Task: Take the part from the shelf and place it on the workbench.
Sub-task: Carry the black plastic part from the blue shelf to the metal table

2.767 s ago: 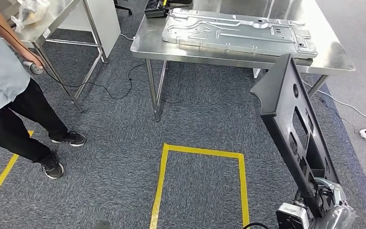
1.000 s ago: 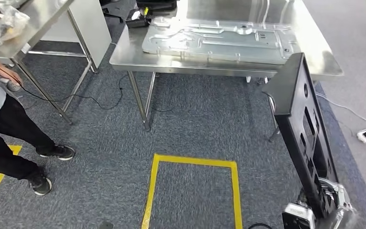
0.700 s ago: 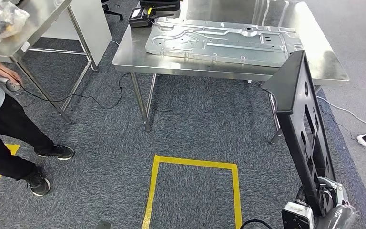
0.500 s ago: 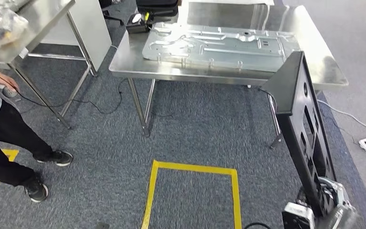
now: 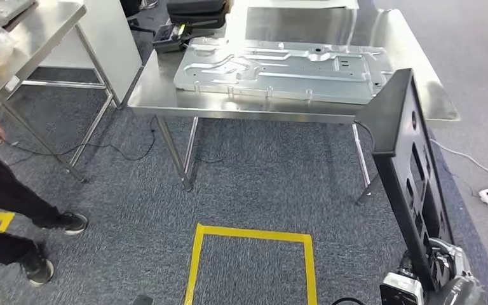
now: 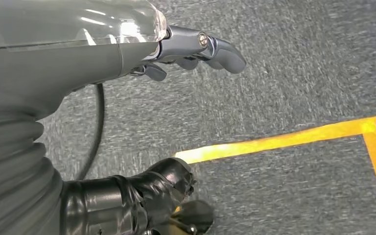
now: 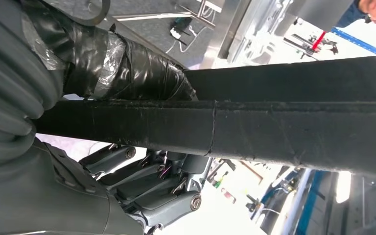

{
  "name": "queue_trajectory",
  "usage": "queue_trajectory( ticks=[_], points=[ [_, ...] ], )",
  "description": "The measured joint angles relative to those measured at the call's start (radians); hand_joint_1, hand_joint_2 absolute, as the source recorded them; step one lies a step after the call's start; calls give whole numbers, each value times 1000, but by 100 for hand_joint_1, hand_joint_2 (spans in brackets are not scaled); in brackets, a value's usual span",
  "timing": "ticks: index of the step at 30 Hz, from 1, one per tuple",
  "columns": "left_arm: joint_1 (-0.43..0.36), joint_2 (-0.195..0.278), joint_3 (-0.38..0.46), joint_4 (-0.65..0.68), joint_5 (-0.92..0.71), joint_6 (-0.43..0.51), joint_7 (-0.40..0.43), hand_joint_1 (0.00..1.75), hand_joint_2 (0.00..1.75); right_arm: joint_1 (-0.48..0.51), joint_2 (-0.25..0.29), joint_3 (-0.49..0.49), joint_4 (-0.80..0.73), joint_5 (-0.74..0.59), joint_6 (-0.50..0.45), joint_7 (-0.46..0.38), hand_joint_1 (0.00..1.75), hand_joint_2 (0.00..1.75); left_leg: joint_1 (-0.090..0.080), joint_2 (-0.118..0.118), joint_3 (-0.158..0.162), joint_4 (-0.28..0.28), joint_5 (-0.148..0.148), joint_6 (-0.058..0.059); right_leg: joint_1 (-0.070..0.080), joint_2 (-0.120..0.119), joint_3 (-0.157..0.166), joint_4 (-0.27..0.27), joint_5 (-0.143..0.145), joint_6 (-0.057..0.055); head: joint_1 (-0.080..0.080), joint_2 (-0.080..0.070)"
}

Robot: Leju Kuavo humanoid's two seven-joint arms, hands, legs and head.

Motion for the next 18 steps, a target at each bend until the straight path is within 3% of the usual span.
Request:
queue_trajectory(
  ticks=[3,5,8,9,10,11,13,15,18],
  points=[
    [1,-1,0,0,0,1,0,0,175,1,0,0,-2,-1,0,0,175,175,-2,-2,20,-38,10,2,-3,0,14,-15,-7,16,-2,0],
    [0,-2,0,0,0,1,0,0,175,-1,0,0,-4,-1,0,-1,175,175,9,-1,46,-67,13,4,-3,-1,-1,28,-32,26,-1,0],
    [-3,-3,0,0,0,2,1,0,175,-1,0,0,-4,-1,0,-2,175,175,17,-1,72,-77,0,4,-17,-2,-116,212,-87,45,0,0],
    [-2,-3,0,0,0,2,1,0,175,0,0,0,-3,-1,0,-2,175,175,19,-1,80,-76,-8,2,-22,-2,-149,248,-82,51,0,0],
    [-1,-4,0,0,0,2,2,0,175,1,0,0,-2,-1,0,-1,175,175,21,-1,89,-74,-17,-1,-27,-3,-165,246,-54,57,0,0],
    [1,-4,0,0,0,2,2,0,175,2,0,0,-2,-1,0,-1,175,175,24,-2,101,-72,-27,-6,-32,-4,-160,204,-9,62,0,0],
    [1,-5,0,0,-1,2,2,0,175,1,0,0,-1,-1,0,-1,175,175,28,-3,119,-65,-51,-20,-36,-7,-119,79,74,69,1,0],
    [-2,-5,0,0,-1,3,3,0,175,0,0,0,0,-1,0,-1,175,175,26,-5,125,-60,-67,-34,-35,-8,-91,16,90,61,1,0],
    [-4,-5,0,0,-1,3,4,0,175,2,0,1,-1,-1,0,-1,175,175,27,-4,130,-61,-77,-51,-31,-5,-84,8,75,37,-1,0]
  ],
)
